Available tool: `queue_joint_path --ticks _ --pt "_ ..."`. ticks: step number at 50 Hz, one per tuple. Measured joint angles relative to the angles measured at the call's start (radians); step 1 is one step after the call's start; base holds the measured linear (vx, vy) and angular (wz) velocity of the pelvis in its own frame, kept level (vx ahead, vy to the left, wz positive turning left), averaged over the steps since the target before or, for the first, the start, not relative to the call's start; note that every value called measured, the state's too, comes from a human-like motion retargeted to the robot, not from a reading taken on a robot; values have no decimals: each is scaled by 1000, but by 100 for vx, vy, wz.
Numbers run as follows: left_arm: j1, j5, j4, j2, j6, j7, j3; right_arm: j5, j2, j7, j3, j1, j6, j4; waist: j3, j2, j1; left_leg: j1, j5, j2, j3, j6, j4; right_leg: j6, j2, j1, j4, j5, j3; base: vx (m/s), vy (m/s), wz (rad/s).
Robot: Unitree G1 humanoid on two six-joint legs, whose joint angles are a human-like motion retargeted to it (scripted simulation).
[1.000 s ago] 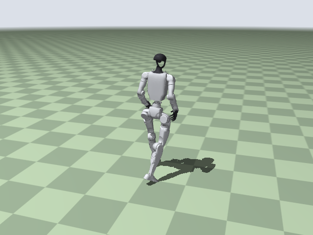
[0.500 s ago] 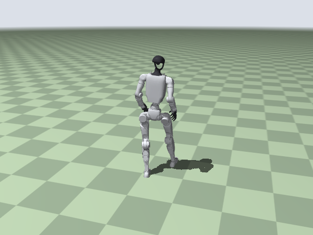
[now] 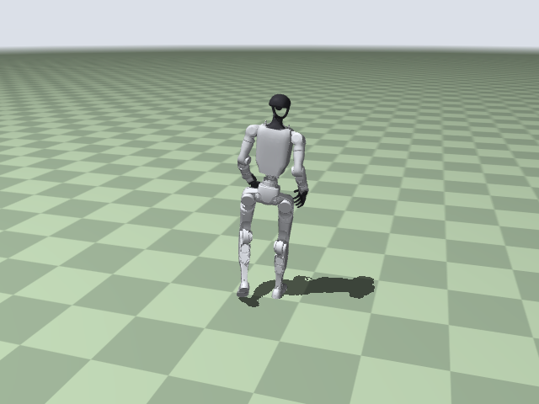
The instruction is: Walk run
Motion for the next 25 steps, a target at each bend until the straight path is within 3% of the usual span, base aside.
queue_joint_path --ticks 4,9,13,16,18,20,22,25 --pt "14 -20 -15 -7 -12 18 3 -9 8 6 -8 9 -8 7 7 11 33 -111 -142 -11 61 29 -180 -32 63 57 -23 -37 26 60 -25 -60" --pt "17 -6 -21 -7 -9 8 1 34 24 28 -13 15 -17 46 30 52 64 -177 -185 -46 72 53 -530 -68 157 142 -36 -97 46 62 -16 -44" --pt "17 -22 -11 -7 8 8 -2 66 16 62 -7 -3 -13 77 30 42 83 -222 -252 -133 1 63 -775 -85 183 203 -40 -136 74 75 -14 -47" --pt "24 -32 -7 -13 18 -1 1 51 8 75 1 -2 -15 77 24 26 89 -217 -274 -141 50 62 -834 -92 187 242 -24 -155 84 80 -8 -39" --pt "13 -50 -4 -15 20 -25 9 32 9 88 4 -12 -15 83 22 23 100 -211 -273 -121 84 102 -787 -90 198 257 -1 -147 96 77 -3 -60" --pt "8 -51 -18 -14 25 -29 24 24 15 94 5 -15 -9 93 9 10 120 -203 -253 -116 100 143 -752 -73 196 275 19 -109 116 79 -2 -64" --pt "9 -35 -37 -13 35 -6 41 34 36 91 -12 -11 3 107 -13 5 128 -178 -174 -118 103 139 -748 -32 191 287 49 -27 84 92 2 -35" --pt "21 -22 -36 -26 47 -35 72 60 68 65 -25 -6 1 126 -38 -15 130 -155 -166 -129 55 149 -713 60 169 281 156 204 91 89 5 -27"
